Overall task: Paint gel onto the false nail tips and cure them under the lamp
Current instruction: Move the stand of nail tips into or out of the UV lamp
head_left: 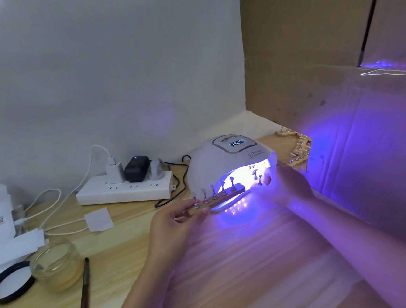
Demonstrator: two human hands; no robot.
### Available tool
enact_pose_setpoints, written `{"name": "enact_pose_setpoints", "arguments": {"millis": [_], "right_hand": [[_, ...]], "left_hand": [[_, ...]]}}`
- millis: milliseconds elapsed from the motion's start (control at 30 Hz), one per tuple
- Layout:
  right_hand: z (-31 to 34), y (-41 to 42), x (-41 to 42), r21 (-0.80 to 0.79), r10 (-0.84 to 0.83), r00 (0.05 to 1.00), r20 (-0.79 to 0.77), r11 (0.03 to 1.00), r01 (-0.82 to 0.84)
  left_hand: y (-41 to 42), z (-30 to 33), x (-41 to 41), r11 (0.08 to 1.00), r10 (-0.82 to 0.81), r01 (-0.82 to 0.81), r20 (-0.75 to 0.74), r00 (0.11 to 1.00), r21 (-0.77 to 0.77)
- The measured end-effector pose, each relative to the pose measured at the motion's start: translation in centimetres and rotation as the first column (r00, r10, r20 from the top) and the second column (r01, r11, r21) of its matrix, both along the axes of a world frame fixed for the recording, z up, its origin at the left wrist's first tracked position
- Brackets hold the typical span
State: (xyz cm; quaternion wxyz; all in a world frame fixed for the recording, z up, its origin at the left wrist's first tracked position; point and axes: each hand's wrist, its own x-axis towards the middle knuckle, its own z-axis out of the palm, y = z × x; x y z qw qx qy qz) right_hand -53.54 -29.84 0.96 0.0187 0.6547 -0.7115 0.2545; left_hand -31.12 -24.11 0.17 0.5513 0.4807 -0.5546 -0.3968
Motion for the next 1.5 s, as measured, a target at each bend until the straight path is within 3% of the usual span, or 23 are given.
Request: {"name": "enact_pose_setpoints", "arguments": {"millis": [100,467,567,800,1033,1267,1500], "right_hand": [[-0.7,1.8,-0.8,-0.054,0.021,0.998,0.058,0.998,-0.018],[-0.9,6.2,-4.8,-0.101,-0.156,0.981,-0.116,0.984,0.144],[-0.3,5.5,-4.4,-0.062,-0.276,0.942,-0.191,0.961,0.269],[-0.6,1.8,-2.5,0.013,-0.323,0.893,-0.313,0.939,0.344],[-0.4,-1.0,-2.8,0.088,-0.378,0.888,-0.262,0.907,0.412],[-0.5,-0.5,-3.0,0.104,-0.362,0.911,-0.196,0.916,0.386],[-0.8,1.1,-3.5,0.047,-0.126,0.989,-0.073,0.990,0.129]], "left_hand": [[0.0,-0.1,-0.1,1.000,0.018,-0.018,0.006,1.000,-0.011],[0.4,0.1,-0.1,0.998,0.055,-0.054,0.086,0.995,-0.021],[0.3,0.0,-0.2,0.997,0.074,-0.073,0.087,0.994,-0.013],[0.3,-0.1,0.0,0.997,0.070,-0.067,0.090,0.993,-0.040],[0.0,-0.3,0.0,0.997,0.080,-0.078,0.052,0.995,-0.028],[-0.2,-0.4,-0.1,0.997,0.073,-0.071,0.058,0.996,-0.035],[-0.2,-0.2,-0.1,0.995,0.099,-0.099,-0.002,0.995,0.033]]}}
